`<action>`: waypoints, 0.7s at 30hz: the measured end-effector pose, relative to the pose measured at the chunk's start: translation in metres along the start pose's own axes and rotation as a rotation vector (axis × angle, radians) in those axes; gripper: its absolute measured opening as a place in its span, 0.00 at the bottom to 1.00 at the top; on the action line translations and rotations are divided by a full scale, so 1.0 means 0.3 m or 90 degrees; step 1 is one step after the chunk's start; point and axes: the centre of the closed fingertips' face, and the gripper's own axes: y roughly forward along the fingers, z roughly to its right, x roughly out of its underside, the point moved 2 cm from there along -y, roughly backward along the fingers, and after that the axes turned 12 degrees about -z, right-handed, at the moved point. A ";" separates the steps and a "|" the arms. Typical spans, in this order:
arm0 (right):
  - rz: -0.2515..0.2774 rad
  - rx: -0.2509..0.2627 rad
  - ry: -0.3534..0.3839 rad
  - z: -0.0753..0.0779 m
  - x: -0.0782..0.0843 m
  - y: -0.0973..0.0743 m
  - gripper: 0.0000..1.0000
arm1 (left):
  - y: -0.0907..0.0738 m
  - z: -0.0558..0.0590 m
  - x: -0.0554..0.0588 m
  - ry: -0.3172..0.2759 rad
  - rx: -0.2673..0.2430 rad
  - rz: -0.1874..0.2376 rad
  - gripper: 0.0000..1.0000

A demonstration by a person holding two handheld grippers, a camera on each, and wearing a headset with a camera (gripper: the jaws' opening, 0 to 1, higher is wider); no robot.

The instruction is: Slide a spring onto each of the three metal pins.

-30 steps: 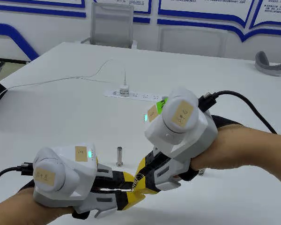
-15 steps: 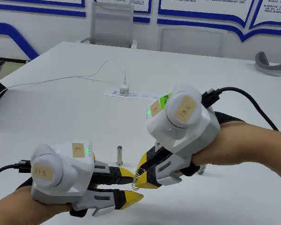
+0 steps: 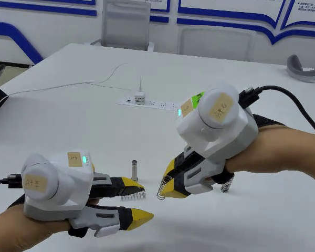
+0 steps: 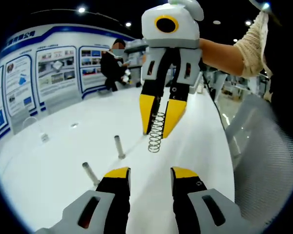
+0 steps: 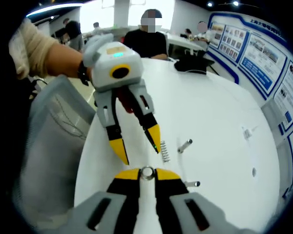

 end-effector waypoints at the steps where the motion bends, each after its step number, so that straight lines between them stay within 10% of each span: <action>1: 0.000 0.001 0.001 0.003 0.002 -0.002 0.12 | -0.003 -0.004 0.003 -0.003 -0.002 -0.001 0.34; 21: -0.007 0.029 0.036 0.100 0.049 -0.049 0.12 | -0.035 -0.053 0.038 -0.044 -0.038 0.003 0.44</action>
